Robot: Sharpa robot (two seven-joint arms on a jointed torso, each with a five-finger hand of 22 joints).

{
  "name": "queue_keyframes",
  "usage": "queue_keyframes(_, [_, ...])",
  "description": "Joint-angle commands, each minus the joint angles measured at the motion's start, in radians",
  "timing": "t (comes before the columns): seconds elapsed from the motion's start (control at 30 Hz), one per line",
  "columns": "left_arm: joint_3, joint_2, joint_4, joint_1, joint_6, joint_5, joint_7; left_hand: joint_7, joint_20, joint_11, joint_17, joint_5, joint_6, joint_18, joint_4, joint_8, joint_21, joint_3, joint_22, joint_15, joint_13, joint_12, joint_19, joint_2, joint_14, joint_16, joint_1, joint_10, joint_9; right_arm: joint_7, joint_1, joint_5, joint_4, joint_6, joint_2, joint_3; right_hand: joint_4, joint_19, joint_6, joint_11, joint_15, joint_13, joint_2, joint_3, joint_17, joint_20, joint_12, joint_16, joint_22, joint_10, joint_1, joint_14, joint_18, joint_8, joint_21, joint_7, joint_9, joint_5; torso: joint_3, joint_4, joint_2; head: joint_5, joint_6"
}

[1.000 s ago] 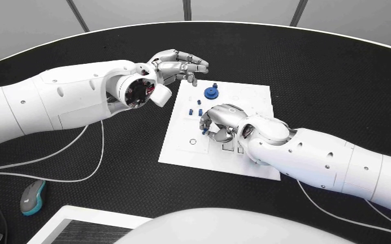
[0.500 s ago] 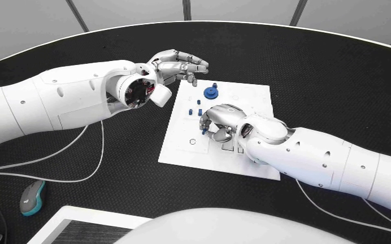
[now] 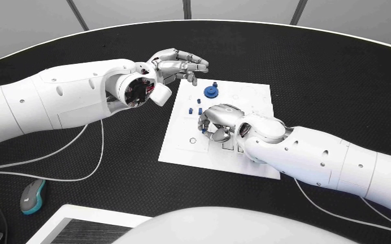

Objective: Assemble the parts on the task board

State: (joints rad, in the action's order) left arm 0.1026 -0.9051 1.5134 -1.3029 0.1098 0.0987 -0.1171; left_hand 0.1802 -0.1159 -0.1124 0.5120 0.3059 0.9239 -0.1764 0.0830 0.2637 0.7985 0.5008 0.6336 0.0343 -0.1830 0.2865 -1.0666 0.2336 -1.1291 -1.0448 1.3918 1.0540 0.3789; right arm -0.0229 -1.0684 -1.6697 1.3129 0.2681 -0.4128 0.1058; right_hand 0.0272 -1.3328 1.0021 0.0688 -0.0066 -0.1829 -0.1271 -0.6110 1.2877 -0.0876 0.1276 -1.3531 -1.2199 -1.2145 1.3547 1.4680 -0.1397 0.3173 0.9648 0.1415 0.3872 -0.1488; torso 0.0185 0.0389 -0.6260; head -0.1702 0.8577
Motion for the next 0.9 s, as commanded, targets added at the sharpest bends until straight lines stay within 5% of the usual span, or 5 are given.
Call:
queue_keyframes(0.03, [0.0, 0.0, 0.0, 0.0, 0.0, 0.0, 0.0, 0.002, -0.003, -0.002, -0.001, 0.001, -0.003, -0.008, 0.0, 0.003, -0.004, -0.005, -0.001, -0.001, 0.001, 0.006, 0.004, -0.006, 0.009, 0.004, 0.003, -0.008, 0.001, -0.003, 0.0, 0.0, 0.0, -0.003, -0.001, 0.0, 0.0, -0.007, 0.002, 0.002, -0.005, 0.001, 0.0, 0.007, 0.0, 0.0, -0.005, -0.006, 0.002, -0.003, -0.009, 0.048, 0.02, 0.001, -0.004, 0.001, 0.001, 0.003, 0.0, 0.0005, 0.001, 0.0, 0.001])
queue_keyframes(0.27, [0.0, -0.002, 0.001, 0.0, 0.0, 0.0, 0.001, 0.002, -0.003, -0.002, -0.001, 0.001, -0.003, -0.008, 0.0, 0.003, -0.004, -0.005, -0.001, -0.001, 0.001, 0.006, 0.004, -0.006, 0.009, 0.004, 0.003, -0.008, 0.001, -0.005, 0.0, 0.0, 0.001, 0.012, -0.005, 0.0, -0.005, -0.001, -0.022, 0.011, 0.002, 0.007, -0.01, 0.013, -0.004, -0.004, -0.025, -0.005, 0.009, 0.02, -0.022, 0.047, 0.018, -0.015, -0.021, 0.01, -0.003, 0.001, 0.0004, 0.001, 0.001, 0.0, 0.002])
queue_keyframes(0.43, [0.0, -0.002, 0.001, 0.0, -0.001, 0.0, 0.003, 0.002, -0.003, -0.002, -0.001, 0.001, -0.003, -0.008, 0.0, 0.003, -0.004, -0.005, -0.001, -0.001, 0.001, 0.006, 0.004, -0.006, 0.009, 0.004, 0.003, -0.008, 0.001, -0.004, 0.0, 0.0, 0.003, 0.038, -0.007, 0.0, -0.014, 0.022, -0.113, 0.056, 0.039, 0.047, -0.055, 0.023, -0.004, -0.032, -0.065, -0.01, 0.038, 0.178, -0.052, 0.043, 0.012, -0.074, -0.08, 0.046, -0.028, -0.016, 0.0004, 0.0007, 0.001, 0.0, 0.0])
queue_keyframes(0.53, [0.0, -0.002, 0.001, 0.0, -0.001, 0.0, 0.003, 0.002, -0.003, -0.002, -0.001, 0.001, -0.003, -0.008, 0.0, 0.003, -0.004, -0.005, -0.001, -0.001, 0.001, 0.006, 0.004, -0.006, 0.009, 0.004, 0.003, -0.008, 0.001, -0.003, 0.0, 0.0, 0.006, 0.05, -0.01, 0.0, -0.011, 0.038, -0.125, 0.064, 0.046, 0.061, -0.065, 0.035, -0.018, -0.042, -0.063, -0.002, 0.058, 0.235, -0.052, 0.036, 0.005, -0.088, -0.118, 0.052, -0.035, -0.015, 0.0007, 0.0009, 0.0, 0.001, 0.0])
queue_keyframes(0.9, [0.0, -0.007, -0.002, 0.0, -0.001, 0.0, 0.005, 0.002, -0.003, -0.002, -0.001, 0.001, -0.003, -0.008, 0.0, 0.004, -0.005, -0.005, -0.001, -0.001, 0.001, 0.007, 0.003, -0.007, 0.009, 0.004, 0.006, -0.009, 0.001, -0.009, 0.0, 0.0, 0.094, 0.094, -0.084, 0.0, -0.009, 0.054, -0.142, 0.067, 0.05, 0.074, -0.082, 0.067, -0.047, -0.05, -0.05, 0.017, 0.085, 0.283, -0.059, 0.024, -0.005, -0.107, -0.167, 0.052, -0.044, -0.015, -0.0002, 0.0013, 0.002, 0.003, 0.0])
